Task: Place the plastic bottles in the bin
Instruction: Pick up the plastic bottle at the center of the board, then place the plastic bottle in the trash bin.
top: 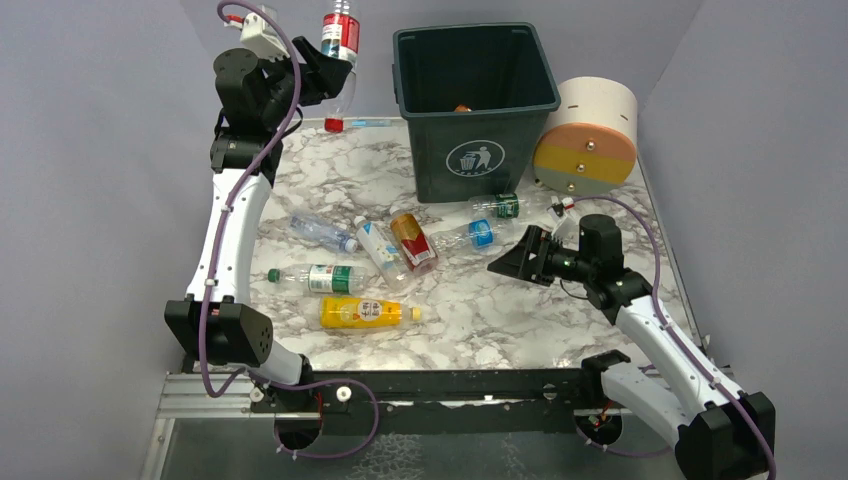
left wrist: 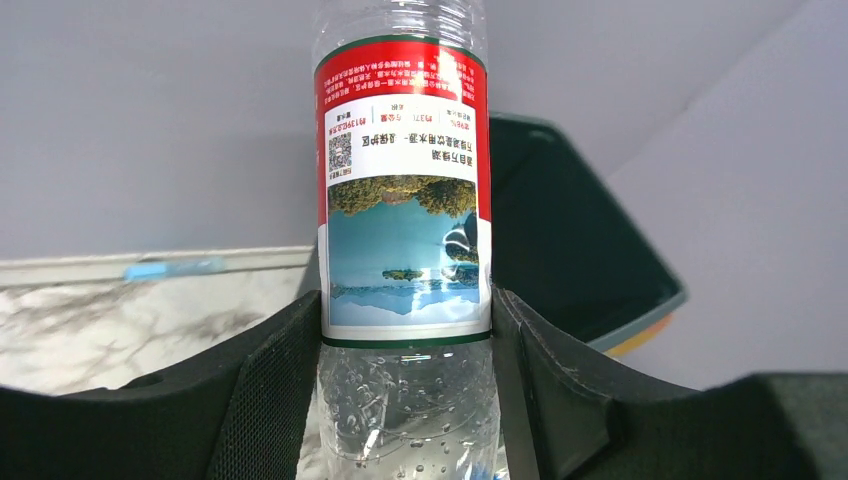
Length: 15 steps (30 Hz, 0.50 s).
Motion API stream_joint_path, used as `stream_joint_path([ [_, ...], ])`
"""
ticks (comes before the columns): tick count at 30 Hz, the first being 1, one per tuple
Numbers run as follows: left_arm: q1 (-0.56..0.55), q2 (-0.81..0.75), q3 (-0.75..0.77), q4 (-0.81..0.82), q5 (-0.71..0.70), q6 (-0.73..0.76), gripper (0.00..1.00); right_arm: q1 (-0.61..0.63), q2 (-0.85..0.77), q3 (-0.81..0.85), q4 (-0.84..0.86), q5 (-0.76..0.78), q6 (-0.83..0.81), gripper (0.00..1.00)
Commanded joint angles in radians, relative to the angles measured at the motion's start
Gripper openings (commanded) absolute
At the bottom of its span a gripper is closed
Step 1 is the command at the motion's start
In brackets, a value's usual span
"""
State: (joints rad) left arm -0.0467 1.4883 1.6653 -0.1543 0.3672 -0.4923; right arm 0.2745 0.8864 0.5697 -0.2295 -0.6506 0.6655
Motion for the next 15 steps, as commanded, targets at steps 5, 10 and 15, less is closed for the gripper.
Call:
stream_joint_path([
  [5, 0.002, 0.157, 0.196, 0.186, 0.188, -0.218, 0.62, -0.003, -0.027, 0.0, 0.001, -0.033, 0.018, 0.99],
  [10, -0.02, 0.28, 0.283, 0.327, 0.209, -0.342, 0.61, -0.003, -0.042, -0.004, 0.0, -0.023, 0.026, 0.99],
  [15, -0.074, 0.386, 0.35, 0.438, 0.197, -0.416, 0.61, -0.003, -0.044, -0.013, 0.011, -0.026, 0.037, 0.99],
])
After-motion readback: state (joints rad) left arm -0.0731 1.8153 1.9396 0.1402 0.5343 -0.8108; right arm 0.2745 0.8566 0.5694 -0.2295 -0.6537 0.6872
